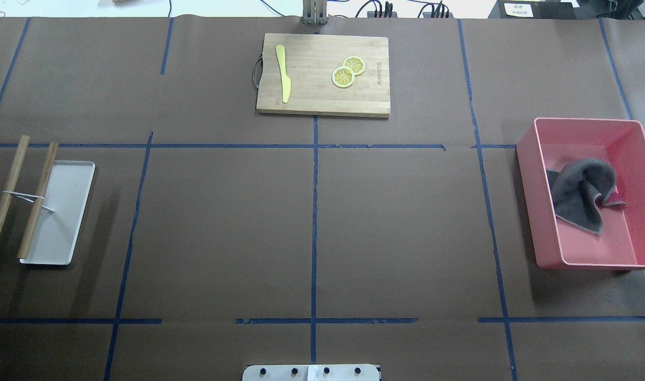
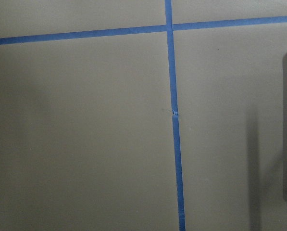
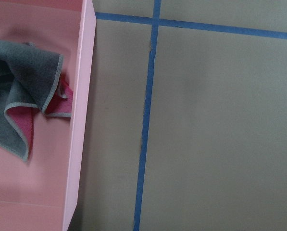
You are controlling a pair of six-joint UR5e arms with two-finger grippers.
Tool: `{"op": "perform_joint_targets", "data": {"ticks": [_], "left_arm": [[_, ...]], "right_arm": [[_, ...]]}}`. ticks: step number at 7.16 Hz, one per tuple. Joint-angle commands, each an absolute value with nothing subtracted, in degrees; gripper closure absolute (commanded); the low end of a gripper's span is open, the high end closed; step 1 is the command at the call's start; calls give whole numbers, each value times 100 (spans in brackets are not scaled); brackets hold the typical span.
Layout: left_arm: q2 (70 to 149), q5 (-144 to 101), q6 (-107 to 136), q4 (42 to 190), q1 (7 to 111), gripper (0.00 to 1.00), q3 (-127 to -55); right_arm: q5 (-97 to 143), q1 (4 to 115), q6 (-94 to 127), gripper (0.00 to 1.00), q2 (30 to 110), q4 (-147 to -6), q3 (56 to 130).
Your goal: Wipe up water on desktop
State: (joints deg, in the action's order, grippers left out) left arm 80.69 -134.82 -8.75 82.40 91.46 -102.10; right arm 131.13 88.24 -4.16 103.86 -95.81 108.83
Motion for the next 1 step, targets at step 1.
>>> {"op": "perform_joint_targets", "data": {"ticks": [1], "left_arm": [[9339,-14083,792,11429,7679,0,-7663]], "right_arm": [[13922,8224,918,0,9736,-6065,8271]]}}
